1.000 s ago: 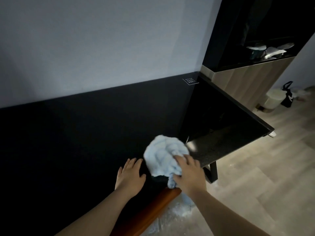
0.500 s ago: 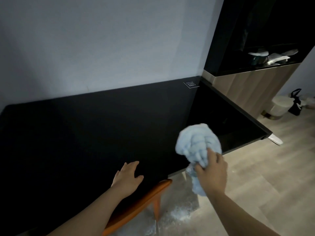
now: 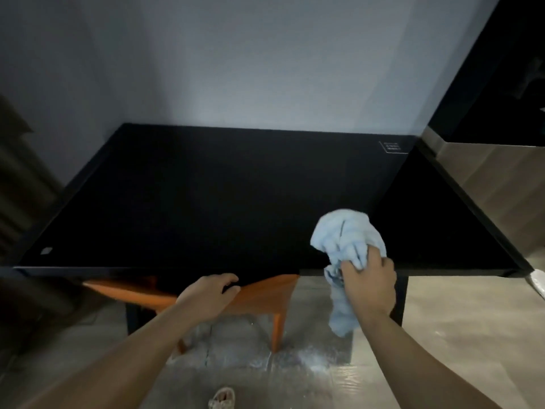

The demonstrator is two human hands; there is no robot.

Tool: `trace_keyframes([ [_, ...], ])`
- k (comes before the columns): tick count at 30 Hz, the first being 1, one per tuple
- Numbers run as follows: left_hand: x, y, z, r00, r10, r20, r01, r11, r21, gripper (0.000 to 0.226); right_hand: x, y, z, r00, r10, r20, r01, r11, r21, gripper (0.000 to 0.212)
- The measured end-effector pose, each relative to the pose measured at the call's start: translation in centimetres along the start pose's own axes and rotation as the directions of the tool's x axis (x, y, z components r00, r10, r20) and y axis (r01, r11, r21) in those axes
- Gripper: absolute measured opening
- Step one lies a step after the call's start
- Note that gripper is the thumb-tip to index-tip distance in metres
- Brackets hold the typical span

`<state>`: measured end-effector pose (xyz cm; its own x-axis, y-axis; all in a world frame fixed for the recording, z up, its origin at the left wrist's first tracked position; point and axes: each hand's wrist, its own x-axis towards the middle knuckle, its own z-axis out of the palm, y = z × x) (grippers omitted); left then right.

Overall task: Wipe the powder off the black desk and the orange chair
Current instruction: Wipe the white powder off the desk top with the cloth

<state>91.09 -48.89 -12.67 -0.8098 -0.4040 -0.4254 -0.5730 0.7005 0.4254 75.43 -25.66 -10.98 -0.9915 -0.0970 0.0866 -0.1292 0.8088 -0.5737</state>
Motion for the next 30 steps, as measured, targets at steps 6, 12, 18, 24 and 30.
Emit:
trace_keyframes([
  [6,-2.0,-2.9,-0.2,0.997,-0.039,-0.065,0.045,0.994,0.095,0.045,-1.5,-6.7,2.2,0.942,-0.33,0.06,0.331,0.944,-0.005,0.049],
  [12,-2.1,-5.5,-0.8,0.996,0.044,-0.08,-0.021,0.964,0.265,0.023,-4.5,-8.5,6.3,0.751,-0.488,0.446,0.638,0.71,-0.297,0.056],
  [18,-0.9,-9.2,-1.4,0.995,0.078,-0.062,-0.036,0.865,0.5,0.035,-5.6,-10.6,8.4,0.565,-0.499,0.657,0.811,0.483,-0.33,0.066],
  [24,0.8,-9.8,-1.6,0.984,0.175,0.025,-0.158,0.803,0.575,0.028,-6.3,-11.6,9.7,0.606,-0.467,0.643,0.794,0.398,-0.459,0.049],
  [30,1.6,-10.6,-1.8,0.958,0.28,0.065,-0.265,0.771,0.579,0.022,-6.0,-11.8,10.1,0.576,-0.428,0.697,0.817,0.331,-0.473,0.067],
])
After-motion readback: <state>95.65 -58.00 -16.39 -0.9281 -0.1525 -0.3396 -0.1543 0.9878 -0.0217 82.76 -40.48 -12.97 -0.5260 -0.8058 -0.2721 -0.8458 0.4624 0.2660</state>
